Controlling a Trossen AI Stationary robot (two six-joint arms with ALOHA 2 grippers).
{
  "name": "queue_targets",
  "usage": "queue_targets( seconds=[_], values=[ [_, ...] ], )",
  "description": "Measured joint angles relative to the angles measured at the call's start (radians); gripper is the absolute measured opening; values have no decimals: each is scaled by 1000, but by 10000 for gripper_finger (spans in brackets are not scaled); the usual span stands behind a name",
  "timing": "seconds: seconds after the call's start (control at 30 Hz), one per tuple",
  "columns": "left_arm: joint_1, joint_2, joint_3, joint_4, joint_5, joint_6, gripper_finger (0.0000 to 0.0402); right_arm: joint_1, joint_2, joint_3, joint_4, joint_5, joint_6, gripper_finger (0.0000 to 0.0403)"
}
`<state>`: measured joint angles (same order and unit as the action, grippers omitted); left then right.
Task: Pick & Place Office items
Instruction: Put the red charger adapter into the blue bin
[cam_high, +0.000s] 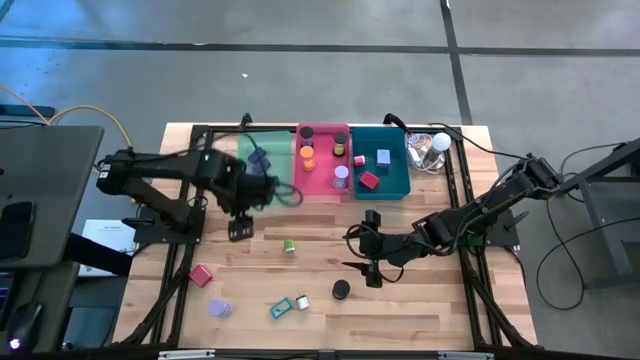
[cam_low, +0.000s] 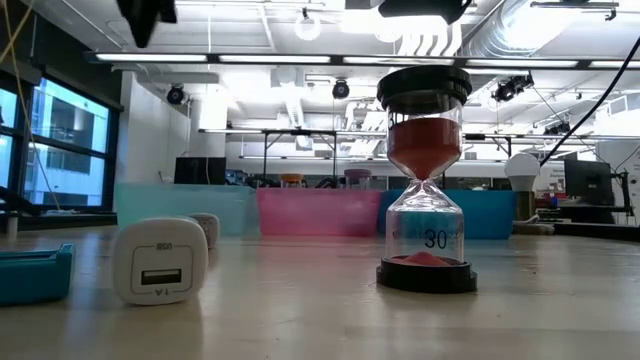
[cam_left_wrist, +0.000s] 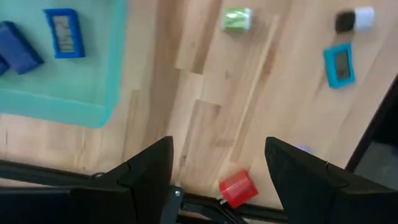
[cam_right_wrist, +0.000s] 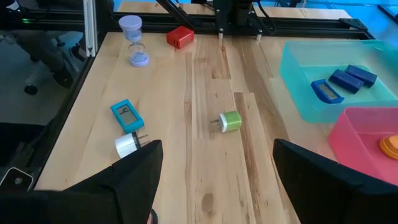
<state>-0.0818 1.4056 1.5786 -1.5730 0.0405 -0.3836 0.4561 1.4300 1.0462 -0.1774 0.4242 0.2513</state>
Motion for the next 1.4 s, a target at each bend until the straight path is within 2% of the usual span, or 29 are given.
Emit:
queue_targets(
  seconds=[0.2,0.57,0.67,0.87,0.97,1.07,1.27,1.4],
  values=[
    [-127,6,-17,1,-153,-59,246,0,0,0,0,-7,-4,294],
    [-170,6,-23,3,-179,-104,249,0,0,0,30,-7,10,294],
    [-170,6,-62,2,-178,-115,274,0,0,0,37,-7,10,294],
    [-169,6,-196,1,-224,-176,356,0,0,0,40,-4,8,294],
    [-153,6,-229,0,-158,-179,375,-8,0,0,43,-5,7,294],
    [-184,6,-229,2,-67,-64,378,-20,0,0,43,-5,7,294],
    [-363,6,-261,2,-11,147,379,-27,0,0,36,-8,7,294],
    [-482,6,-325,19,-9,107,379,-26,0,0,35,-8,6,294]
  ],
)
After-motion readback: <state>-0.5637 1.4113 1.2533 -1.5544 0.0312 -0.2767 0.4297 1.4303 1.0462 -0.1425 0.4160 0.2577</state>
